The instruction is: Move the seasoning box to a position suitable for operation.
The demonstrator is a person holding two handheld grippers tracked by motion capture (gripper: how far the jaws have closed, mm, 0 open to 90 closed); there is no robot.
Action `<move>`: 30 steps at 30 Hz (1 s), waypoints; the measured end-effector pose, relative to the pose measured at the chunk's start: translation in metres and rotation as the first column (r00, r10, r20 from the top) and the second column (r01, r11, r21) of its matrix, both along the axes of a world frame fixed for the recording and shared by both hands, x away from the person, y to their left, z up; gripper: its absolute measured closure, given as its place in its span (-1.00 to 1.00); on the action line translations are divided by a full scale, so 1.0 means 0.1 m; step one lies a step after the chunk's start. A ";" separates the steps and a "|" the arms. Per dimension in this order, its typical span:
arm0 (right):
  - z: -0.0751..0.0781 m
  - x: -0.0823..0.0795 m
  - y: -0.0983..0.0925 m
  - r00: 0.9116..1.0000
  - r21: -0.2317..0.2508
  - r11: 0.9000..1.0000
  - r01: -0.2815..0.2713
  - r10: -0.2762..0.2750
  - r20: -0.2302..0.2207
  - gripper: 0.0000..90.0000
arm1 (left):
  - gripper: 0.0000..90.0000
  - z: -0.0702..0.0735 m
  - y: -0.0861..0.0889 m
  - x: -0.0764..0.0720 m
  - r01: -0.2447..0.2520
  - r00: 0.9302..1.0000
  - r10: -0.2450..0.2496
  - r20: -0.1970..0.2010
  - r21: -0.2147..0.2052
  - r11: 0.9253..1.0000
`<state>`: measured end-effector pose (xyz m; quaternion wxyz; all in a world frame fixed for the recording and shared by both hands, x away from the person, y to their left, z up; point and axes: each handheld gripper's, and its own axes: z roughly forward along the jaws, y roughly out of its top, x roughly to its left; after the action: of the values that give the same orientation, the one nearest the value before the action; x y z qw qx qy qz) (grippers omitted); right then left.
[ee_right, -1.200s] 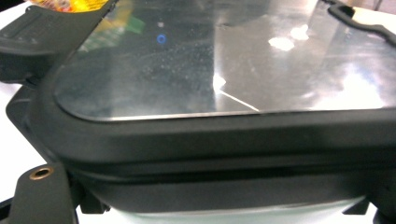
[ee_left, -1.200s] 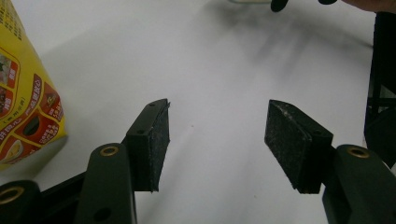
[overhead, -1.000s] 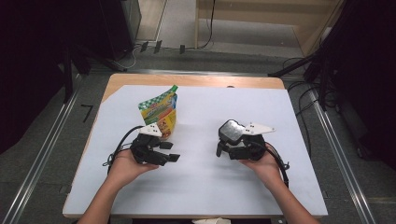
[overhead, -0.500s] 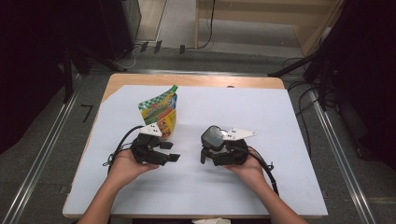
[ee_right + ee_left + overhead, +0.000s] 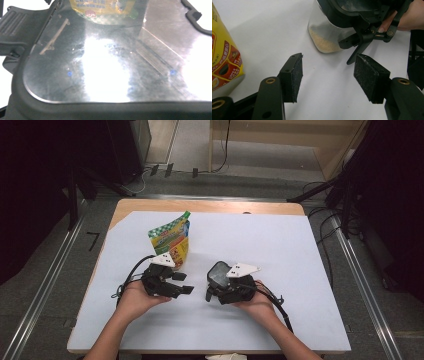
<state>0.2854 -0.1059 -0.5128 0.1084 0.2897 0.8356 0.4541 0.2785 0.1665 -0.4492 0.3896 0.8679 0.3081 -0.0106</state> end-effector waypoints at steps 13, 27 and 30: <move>0.00 -0.04 -0.02 1.000 -0.011 1.000 0.007 -0.008 -0.030 -0.69 | -0.09 0.00 0.00 0.00 -0.002 1.000 0.002 -0.002 -0.003 1.000; 0.08 -0.17 -0.24 0.997 -0.020 1.000 0.006 -0.008 -0.071 -0.62 | -0.09 0.01 -0.02 -0.01 0.000 1.000 0.000 -0.004 -0.009 1.000; 0.10 -0.21 -0.31 0.994 -0.027 1.000 0.015 -0.018 -0.106 -0.54 | -0.09 0.00 -0.02 -0.01 -0.002 1.000 0.002 -0.006 -0.009 1.000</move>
<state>0.2647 -0.1364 -0.5031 0.0714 0.3188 0.8436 0.4261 0.2776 0.1642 -0.4487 0.3925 0.8657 0.3103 -0.0144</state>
